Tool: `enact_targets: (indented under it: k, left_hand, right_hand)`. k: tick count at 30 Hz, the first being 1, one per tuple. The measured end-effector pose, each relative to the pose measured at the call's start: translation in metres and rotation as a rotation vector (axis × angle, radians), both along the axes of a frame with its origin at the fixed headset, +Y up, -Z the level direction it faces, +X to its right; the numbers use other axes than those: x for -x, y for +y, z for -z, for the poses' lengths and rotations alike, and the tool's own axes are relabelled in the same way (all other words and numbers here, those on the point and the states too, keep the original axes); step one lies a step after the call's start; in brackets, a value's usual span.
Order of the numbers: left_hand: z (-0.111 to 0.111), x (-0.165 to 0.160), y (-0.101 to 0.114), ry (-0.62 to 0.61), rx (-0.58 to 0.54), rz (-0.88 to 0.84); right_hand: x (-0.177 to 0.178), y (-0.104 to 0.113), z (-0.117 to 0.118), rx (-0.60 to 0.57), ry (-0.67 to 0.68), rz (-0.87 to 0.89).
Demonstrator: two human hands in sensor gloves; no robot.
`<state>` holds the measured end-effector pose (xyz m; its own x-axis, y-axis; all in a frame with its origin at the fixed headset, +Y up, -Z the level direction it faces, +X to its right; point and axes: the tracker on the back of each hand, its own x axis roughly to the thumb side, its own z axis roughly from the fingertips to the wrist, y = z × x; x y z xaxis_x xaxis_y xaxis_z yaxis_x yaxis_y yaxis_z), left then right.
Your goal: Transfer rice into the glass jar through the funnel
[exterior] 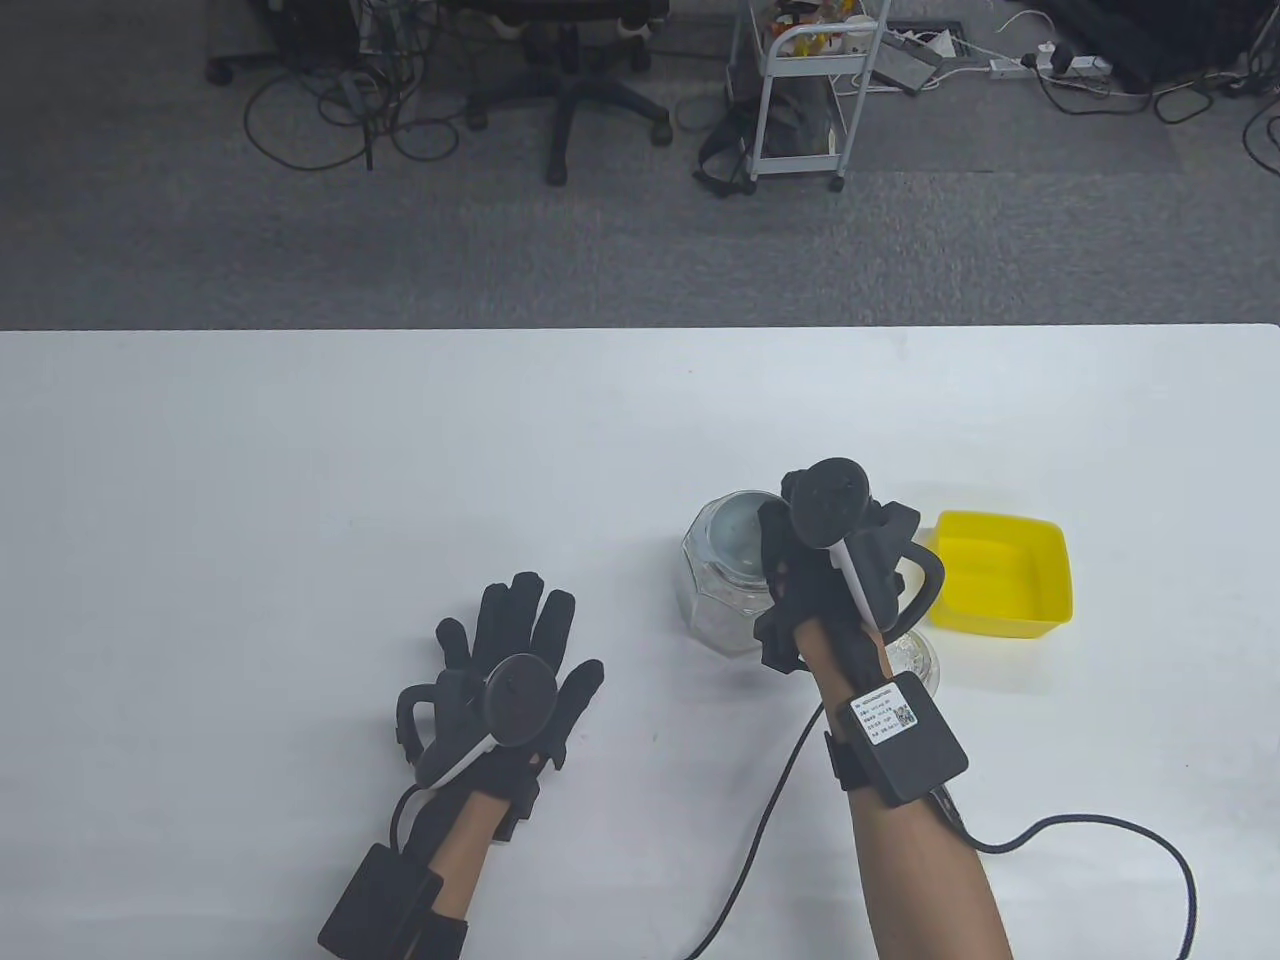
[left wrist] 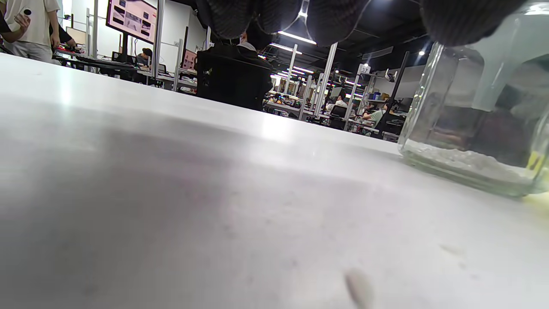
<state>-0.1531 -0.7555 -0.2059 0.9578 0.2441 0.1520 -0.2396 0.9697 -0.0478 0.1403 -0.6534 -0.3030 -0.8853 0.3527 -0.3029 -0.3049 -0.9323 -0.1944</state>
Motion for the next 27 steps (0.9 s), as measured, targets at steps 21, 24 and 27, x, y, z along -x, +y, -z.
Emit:
enact_targets:
  k: [21,24,27]
  left_hand:
    - [0.002,0.008,0.002,0.028,-0.009,-0.022]
    - [0.001,0.01,0.003,0.033,-0.02,-0.01]
    - [0.001,0.01,0.004,0.037,-0.023,-0.014]
  right_hand:
    - [-0.135,-0.012,-0.059,-0.368,-0.05,0.412]
    - [-0.163,-0.033,-0.059,-0.387,-0.161,0.354]
    - [-0.179,-0.048,-0.059,-0.36,-0.234,0.276]
